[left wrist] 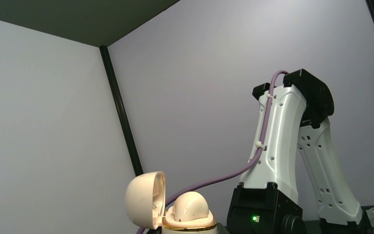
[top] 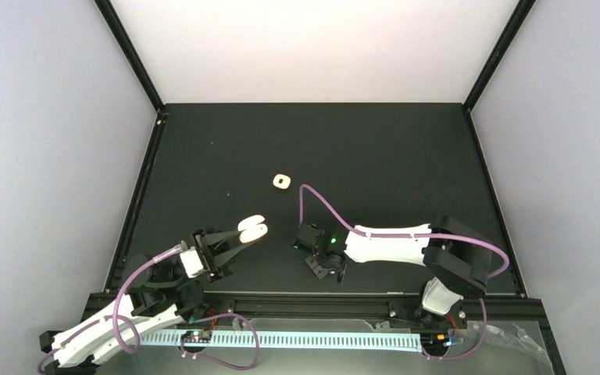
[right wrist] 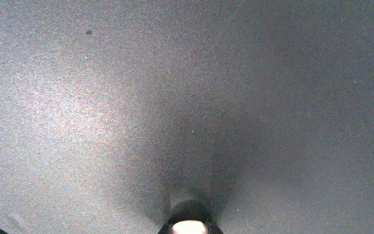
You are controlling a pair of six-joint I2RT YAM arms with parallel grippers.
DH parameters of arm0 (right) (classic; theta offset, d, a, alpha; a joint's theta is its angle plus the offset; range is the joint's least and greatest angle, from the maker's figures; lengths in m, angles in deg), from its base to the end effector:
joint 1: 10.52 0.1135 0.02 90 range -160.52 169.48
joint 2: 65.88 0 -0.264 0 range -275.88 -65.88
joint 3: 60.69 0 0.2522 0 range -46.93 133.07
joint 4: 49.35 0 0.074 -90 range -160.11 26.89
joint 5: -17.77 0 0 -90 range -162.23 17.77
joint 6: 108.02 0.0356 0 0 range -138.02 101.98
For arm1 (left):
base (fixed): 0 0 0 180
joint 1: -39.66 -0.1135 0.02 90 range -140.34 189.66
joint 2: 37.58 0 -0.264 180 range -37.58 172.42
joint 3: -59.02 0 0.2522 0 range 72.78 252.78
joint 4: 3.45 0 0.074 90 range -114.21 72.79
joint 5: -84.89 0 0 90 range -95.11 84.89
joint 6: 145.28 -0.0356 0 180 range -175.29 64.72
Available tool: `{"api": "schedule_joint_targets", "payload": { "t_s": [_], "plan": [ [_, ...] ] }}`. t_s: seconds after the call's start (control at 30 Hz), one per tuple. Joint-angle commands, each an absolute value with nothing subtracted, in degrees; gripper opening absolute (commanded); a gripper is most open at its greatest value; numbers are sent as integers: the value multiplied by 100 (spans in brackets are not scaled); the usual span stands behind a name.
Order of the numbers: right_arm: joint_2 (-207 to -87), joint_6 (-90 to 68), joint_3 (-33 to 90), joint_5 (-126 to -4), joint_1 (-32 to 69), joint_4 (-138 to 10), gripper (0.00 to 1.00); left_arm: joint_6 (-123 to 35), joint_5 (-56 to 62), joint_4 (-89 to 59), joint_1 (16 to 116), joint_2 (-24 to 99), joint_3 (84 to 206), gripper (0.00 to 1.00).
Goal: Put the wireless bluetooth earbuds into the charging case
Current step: Pick up the earbud from the center of the board, then place the earbud in the charging case.
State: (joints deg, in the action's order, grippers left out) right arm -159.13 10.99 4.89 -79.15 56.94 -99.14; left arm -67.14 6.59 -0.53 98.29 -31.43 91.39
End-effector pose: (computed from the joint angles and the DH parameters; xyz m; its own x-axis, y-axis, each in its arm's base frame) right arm 0.1121 0.2589 0.1532 -0.7670 -0.5922 -0.2469 -0.6116 0.7912 0.0024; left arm 0.0349 -0.0711 0.3062 0.4389 -0.3332 -0.8345 0.8564 0.4363 0.2761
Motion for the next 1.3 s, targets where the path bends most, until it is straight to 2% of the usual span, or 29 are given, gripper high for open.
{"api": "schedule_joint_targets", "payload": {
  "t_s": [0.0, 0.37, 0.5, 0.6, 0.73, 1.0, 1.27],
  "plan": [
    [-15814, 1135, 379, -8008, 5650, -9812, 11, -6671, 595, -94, 9855, -3064, 9238, 2],
    [-15154, 1323, 593, -8479, 5629, -10030, 8, -6675, 574, -96, 9857, -3056, 9238, 2],
    [-14220, 1335, 889, -8872, 5585, -10212, 7, -6662, 557, -86, 9864, -3025, 9230, 2],
    [-13385, 1236, 1232, -9083, 5536, -10251, 1, -6638, 544, -7, 9864, -2944, 9234, 2],
    [-12321, 909, 1701, -9226, 5539, -10059, 1, -6616, 591, 158, 9864, -2638, 9352, 2],
    [-10578, 248, 1553, -7950, 5539, -8368, 1, -6758, 897, 841, 9864, -1733, 9719, 2],
    [-10171, 254, 1442, -7115, 5539, -7469, 1, -6552, 1265, 1992, 9864, -525, 10062, 2]
  ]
}}
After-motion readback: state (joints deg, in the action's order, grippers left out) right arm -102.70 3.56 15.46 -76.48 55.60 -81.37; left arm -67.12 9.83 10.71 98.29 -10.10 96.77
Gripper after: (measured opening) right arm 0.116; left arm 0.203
